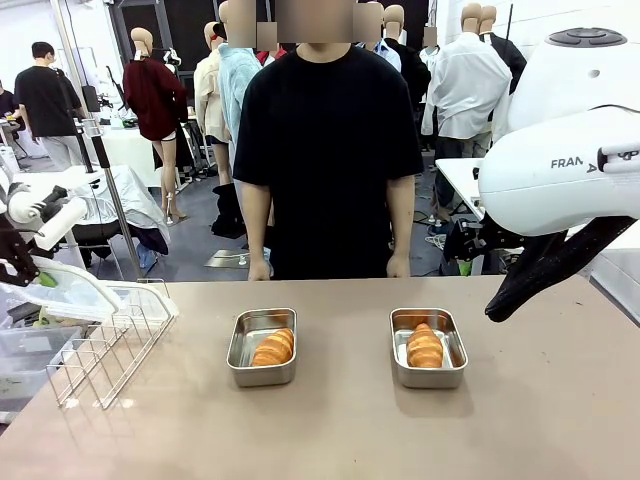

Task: Place the bread in airtight containers.
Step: Pick up one Airtight Container lid and hand it to the human, then release when the human grabs the Airtight Container lid, then pick up one Airtight Container lid and hand it to the human.

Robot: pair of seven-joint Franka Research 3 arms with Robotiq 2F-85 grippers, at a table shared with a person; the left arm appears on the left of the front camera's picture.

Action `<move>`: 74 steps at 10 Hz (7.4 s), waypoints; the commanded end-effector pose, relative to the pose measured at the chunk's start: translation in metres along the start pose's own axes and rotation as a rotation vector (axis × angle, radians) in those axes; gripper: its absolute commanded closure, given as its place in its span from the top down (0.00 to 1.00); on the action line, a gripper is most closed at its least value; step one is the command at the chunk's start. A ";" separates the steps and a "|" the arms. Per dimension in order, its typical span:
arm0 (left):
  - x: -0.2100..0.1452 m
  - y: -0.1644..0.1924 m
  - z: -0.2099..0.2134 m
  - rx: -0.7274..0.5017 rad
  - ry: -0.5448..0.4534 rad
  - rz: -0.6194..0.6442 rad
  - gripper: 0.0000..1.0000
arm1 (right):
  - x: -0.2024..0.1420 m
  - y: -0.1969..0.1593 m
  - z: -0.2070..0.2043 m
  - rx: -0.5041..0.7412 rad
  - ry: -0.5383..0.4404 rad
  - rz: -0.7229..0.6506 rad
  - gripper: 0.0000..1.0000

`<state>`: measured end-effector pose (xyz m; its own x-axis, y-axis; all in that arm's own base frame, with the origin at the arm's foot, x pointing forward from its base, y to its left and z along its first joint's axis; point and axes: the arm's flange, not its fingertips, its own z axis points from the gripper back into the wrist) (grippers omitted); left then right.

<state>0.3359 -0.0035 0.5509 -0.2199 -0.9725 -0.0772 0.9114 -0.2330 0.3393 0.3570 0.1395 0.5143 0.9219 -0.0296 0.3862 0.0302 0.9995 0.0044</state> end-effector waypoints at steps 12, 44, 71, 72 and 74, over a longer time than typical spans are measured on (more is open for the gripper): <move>0.208 0.172 0.013 0.607 -0.169 -0.381 0.00 | 0.000 0.000 0.000 0.001 0.000 0.002 1.00; 0.243 0.189 -0.040 0.560 -0.147 -0.425 0.00 | 0.000 0.000 0.000 0.001 0.000 0.002 1.00; 0.245 0.188 -0.040 0.569 -0.157 -0.412 1.00 | 0.000 0.000 0.000 0.001 0.000 0.002 1.00; 0.245 0.188 -0.040 0.569 -0.157 -0.412 1.00 | 0.000 0.000 0.000 0.001 0.000 0.002 1.00; 0.245 0.188 -0.040 0.569 -0.157 -0.412 1.00 | 0.000 0.000 0.000 0.001 0.000 0.002 1.00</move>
<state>0.4679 -0.2854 0.5576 -0.5930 -0.7841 -0.1829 0.4309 -0.5010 0.7506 0.3570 0.1397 0.5141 0.9219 -0.0292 0.3864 0.0305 0.9995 0.0028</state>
